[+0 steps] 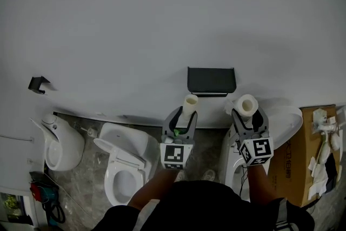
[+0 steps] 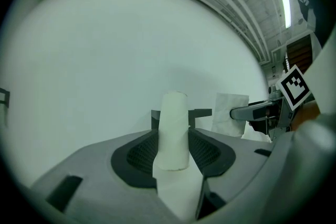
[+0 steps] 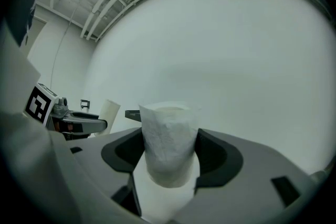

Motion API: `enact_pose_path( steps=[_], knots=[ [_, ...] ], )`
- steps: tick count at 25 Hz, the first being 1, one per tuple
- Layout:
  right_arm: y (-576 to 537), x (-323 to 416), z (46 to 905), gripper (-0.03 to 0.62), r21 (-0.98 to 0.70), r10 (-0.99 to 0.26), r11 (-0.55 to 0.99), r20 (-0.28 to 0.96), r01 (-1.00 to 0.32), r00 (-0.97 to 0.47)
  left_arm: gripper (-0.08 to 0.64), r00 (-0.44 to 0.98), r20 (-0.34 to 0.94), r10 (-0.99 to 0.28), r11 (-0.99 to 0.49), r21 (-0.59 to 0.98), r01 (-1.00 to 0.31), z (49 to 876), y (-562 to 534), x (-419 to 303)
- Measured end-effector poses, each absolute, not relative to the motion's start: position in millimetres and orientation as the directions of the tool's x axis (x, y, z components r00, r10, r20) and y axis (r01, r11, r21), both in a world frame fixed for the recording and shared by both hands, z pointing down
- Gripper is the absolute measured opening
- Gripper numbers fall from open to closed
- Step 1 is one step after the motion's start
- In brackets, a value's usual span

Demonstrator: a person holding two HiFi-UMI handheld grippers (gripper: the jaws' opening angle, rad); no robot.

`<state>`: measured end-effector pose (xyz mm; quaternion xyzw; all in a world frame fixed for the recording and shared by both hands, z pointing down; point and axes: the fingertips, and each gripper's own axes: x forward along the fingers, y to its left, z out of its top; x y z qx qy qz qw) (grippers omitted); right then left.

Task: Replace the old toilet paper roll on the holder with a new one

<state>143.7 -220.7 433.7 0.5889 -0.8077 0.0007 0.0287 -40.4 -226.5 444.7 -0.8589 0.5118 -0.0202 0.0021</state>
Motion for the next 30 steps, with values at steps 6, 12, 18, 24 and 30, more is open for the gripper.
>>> enact_pose_path(
  steps=[6, 12, 18, 24, 30],
  knots=[
    [-223.7, 141.6, 435.0, 0.288, -0.029, -0.948, 0.315, 0.040, -0.949, -0.316, 0.178, 0.459, 0.057, -0.886, -0.462, -0.055, -0.885, 451.8, -224.4, -53.5],
    [-228.0, 154.6, 432.7, 0.288, -0.292, -0.952, 0.298, -0.020, -0.909, -0.306, 0.178, 0.458, 0.059, -0.887, -0.460, -0.017, -0.888, 449.6, -223.4, -60.6],
    [-236.0, 174.8, 444.8, 0.288, -0.638, -0.964, 0.238, -0.061, -0.732, -0.260, 0.178, 0.444, 0.063, -0.894, -0.446, -0.011, -0.895, 450.2, -224.5, -71.7],
    [-243.8, 197.0, 465.7, 0.288, -0.867, -0.982, 0.144, -0.067, -0.477, -0.176, 0.178, 0.441, 0.072, -0.895, -0.443, -0.014, -0.896, 452.6, -223.8, -73.1],
    [-252.0, 209.2, 500.8, 0.288, -0.985, -0.993, 0.030, -0.010, -0.170, -0.115, 0.178, 0.434, 0.078, -0.898, -0.436, -0.012, -0.900, 455.9, -222.8, -75.4]
  ],
)
